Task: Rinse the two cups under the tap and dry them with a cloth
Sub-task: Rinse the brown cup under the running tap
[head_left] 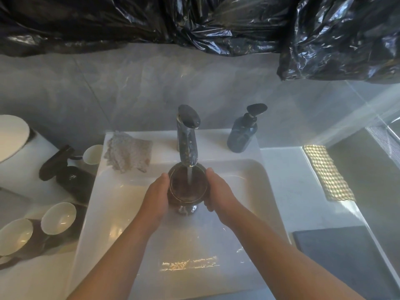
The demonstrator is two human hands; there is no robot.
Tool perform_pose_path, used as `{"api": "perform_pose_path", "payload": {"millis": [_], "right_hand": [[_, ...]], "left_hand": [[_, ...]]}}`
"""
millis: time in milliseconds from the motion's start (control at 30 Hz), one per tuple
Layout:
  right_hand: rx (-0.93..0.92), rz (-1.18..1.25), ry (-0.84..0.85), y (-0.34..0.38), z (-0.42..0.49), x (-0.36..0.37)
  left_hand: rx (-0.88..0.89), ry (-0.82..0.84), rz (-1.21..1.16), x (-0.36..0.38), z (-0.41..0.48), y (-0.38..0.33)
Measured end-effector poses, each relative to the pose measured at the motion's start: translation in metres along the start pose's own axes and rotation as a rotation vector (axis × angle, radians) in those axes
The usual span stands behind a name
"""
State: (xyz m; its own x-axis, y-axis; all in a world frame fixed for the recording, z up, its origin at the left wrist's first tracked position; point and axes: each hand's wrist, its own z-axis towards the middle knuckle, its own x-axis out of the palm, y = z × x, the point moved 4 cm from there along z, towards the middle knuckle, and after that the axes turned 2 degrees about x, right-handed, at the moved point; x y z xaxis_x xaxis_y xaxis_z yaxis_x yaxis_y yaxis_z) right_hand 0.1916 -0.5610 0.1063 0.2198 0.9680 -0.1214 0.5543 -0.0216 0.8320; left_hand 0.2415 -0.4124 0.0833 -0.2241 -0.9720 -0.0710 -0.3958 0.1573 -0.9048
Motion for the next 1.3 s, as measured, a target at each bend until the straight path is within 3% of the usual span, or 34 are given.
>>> {"api": "perform_pose_path", "payload": {"millis": [233, 633, 967, 1167, 1300], "right_hand": [[-0.127, -0.113, -0.014, 0.001, 0.0, -0.008], [-0.131, -0.089, -0.047, -0.004, 0.002, -0.009], [-0.063, 0.047, -0.006, -0.013, 0.014, -0.007], [0.008, 0.094, 0.034, -0.028, 0.034, 0.001], [0.103, 0.251, 0.101, -0.037, 0.041, 0.01]], "left_hand": [[-0.099, -0.004, 0.005, 0.004, 0.008, 0.013], [-0.176, 0.025, -0.055, 0.007, 0.015, 0.023], [-0.088, -0.046, -0.133, -0.002, 0.016, 0.016], [0.081, -0.115, -0.108, -0.012, 0.004, 0.002], [0.176, -0.103, -0.059, -0.015, 0.0, -0.004]]}}
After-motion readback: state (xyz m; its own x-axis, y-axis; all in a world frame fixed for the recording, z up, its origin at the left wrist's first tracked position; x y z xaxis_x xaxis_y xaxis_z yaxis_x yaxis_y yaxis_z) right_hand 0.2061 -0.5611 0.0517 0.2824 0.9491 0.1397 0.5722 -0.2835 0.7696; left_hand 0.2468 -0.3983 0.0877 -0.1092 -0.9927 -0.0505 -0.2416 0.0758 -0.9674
